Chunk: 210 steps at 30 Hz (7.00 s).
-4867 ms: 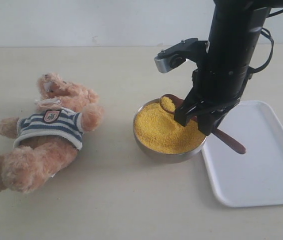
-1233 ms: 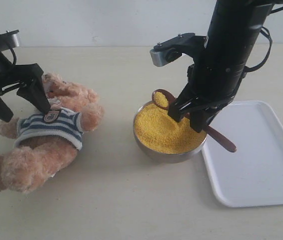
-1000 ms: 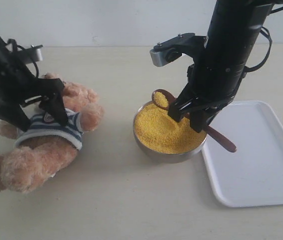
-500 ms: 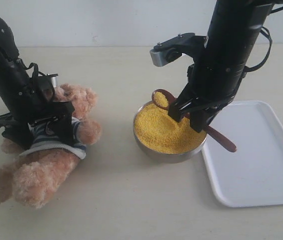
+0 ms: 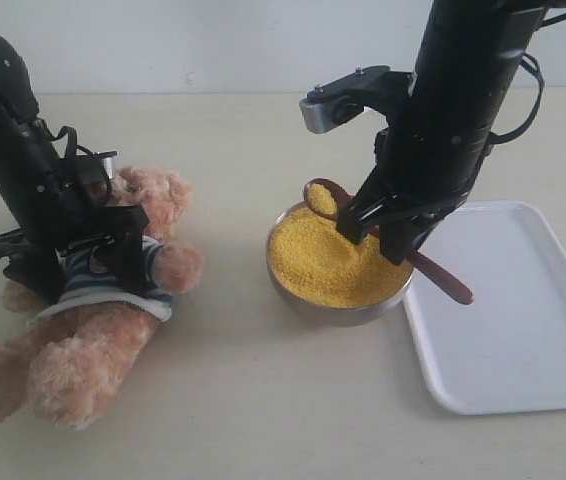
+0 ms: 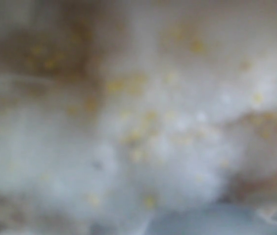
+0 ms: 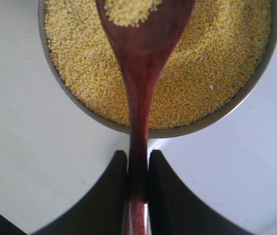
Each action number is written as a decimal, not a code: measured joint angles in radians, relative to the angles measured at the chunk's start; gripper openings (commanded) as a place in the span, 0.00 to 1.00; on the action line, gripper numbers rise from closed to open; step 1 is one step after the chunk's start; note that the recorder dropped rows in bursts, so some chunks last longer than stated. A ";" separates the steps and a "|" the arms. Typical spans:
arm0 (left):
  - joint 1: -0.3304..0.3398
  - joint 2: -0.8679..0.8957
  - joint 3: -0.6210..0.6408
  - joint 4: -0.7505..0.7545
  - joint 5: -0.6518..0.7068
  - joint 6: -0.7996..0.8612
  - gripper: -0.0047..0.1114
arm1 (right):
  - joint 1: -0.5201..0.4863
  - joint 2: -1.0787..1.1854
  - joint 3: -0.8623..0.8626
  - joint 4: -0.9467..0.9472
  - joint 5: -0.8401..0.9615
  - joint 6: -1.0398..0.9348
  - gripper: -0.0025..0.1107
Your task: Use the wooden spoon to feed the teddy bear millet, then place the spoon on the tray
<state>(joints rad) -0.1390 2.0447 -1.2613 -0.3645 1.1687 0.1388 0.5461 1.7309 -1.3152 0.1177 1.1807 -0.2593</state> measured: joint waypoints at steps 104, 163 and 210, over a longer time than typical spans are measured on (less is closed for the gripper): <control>-0.009 -0.146 0.027 -0.028 -0.225 0.156 0.65 | 0.031 -0.093 0.000 -0.104 -0.095 -0.011 0.02; -0.007 -0.163 0.024 -0.088 -0.213 0.229 0.07 | 0.032 -0.093 0.000 -0.104 -0.095 -0.011 0.02; -0.009 -0.297 -0.016 -0.051 -0.218 0.181 0.71 | 0.101 -0.128 0.000 -0.152 -0.095 0.005 0.02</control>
<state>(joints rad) -0.1479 1.7477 -1.2770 -0.4155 0.9509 0.3196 0.6474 1.6034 -1.3152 -0.0341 1.0857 -0.2547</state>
